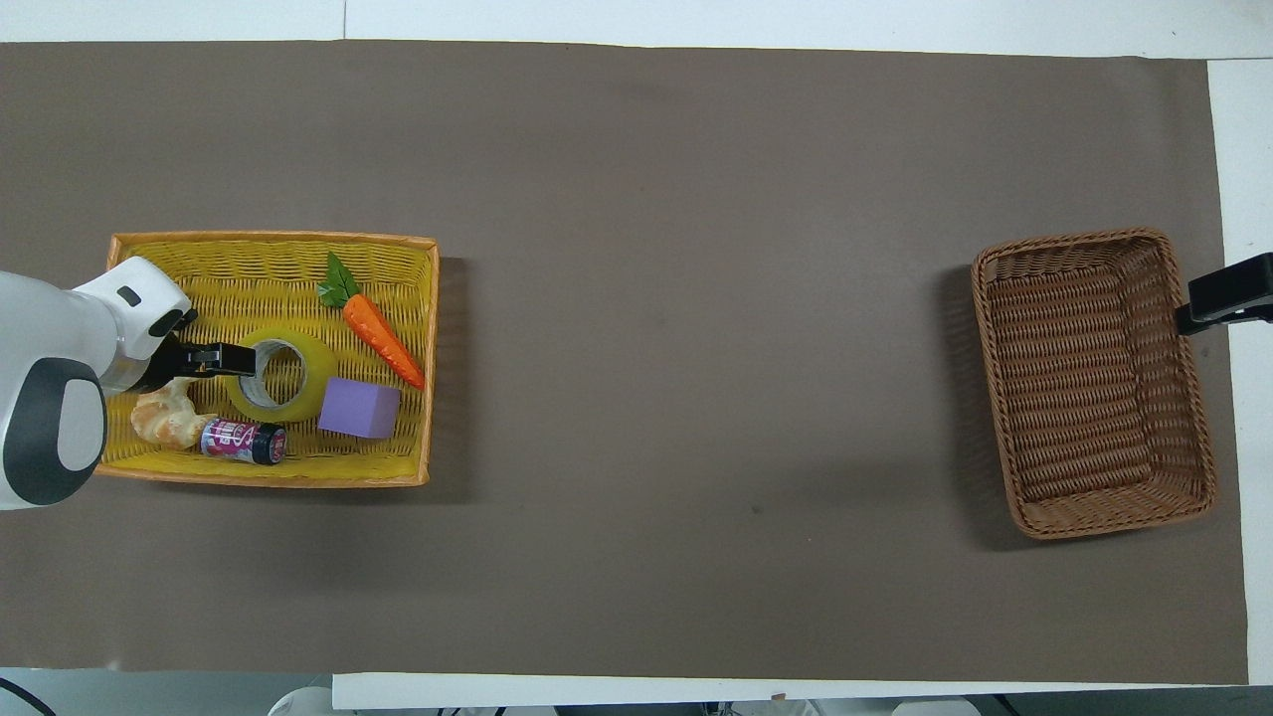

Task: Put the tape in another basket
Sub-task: 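Reach the left gripper down into the yellow basket onto the tape roll, then grasp the tape roll with the left gripper and lift it out, then hold the tape with the left gripper while the right gripper reaches it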

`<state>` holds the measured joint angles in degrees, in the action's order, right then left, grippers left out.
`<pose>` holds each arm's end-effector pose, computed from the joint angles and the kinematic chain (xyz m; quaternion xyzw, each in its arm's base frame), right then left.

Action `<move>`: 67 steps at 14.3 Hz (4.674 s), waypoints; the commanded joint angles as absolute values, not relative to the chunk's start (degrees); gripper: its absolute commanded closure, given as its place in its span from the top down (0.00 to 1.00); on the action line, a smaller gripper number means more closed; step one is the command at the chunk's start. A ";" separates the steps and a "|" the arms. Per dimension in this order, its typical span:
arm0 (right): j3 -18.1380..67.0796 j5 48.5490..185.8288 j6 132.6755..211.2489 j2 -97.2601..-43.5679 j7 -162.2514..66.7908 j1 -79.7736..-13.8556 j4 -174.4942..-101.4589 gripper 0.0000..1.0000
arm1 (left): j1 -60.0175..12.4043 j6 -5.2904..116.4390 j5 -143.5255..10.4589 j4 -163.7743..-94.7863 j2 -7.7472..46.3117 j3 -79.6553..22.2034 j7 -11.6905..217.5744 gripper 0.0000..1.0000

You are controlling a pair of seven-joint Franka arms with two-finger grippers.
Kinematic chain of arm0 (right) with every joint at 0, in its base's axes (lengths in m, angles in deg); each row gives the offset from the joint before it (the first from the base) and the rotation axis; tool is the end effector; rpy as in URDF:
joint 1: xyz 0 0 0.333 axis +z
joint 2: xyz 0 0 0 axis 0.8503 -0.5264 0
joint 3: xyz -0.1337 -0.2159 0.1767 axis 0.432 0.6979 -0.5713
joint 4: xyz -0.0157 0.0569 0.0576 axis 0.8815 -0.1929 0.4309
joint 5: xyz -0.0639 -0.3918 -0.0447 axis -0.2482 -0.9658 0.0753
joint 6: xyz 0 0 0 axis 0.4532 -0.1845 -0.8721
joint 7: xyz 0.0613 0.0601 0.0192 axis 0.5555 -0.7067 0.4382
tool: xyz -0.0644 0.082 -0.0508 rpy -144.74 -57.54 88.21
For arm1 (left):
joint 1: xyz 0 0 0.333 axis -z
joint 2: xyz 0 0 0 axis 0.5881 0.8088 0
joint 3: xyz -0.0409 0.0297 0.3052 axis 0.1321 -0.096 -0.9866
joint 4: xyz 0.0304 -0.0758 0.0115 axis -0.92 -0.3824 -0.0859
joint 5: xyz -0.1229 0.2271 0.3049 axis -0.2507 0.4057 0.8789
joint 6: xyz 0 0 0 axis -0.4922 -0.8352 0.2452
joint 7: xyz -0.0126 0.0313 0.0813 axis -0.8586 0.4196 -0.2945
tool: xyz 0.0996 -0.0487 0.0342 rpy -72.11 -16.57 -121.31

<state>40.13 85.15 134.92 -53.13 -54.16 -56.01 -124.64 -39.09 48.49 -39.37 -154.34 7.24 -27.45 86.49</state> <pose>0.5270 -0.0622 0.6131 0.9967 -0.0408 -0.0698 0.0052 0.5023 -0.0099 0.3270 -0.9994 0.0308 0.0078 0.0140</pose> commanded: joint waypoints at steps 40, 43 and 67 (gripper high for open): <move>40.28 85.02 135.40 -52.08 -53.44 -56.13 -125.81 1.00 | -11.60 45.42 -62.67 -129.86 14.32 -27.89 113.68 0.00; 39.94 86.16 135.49 -52.08 -51.35 -55.78 -125.89 1.00 | -10.45 46.12 -62.67 -129.86 14.32 -27.89 113.69 0.00; 39.58 161.82 173.79 -63.94 -37.27 -35.14 -143.12 1.00 | -10.54 45.69 -61.79 -129.77 15.20 -28.15 112.19 0.00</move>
<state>39.45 158.67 170.40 -63.40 -39.08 -37.52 -142.21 -11.15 45.62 -61.62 -130.70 14.94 -27.72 112.67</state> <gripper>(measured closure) 0.000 0.775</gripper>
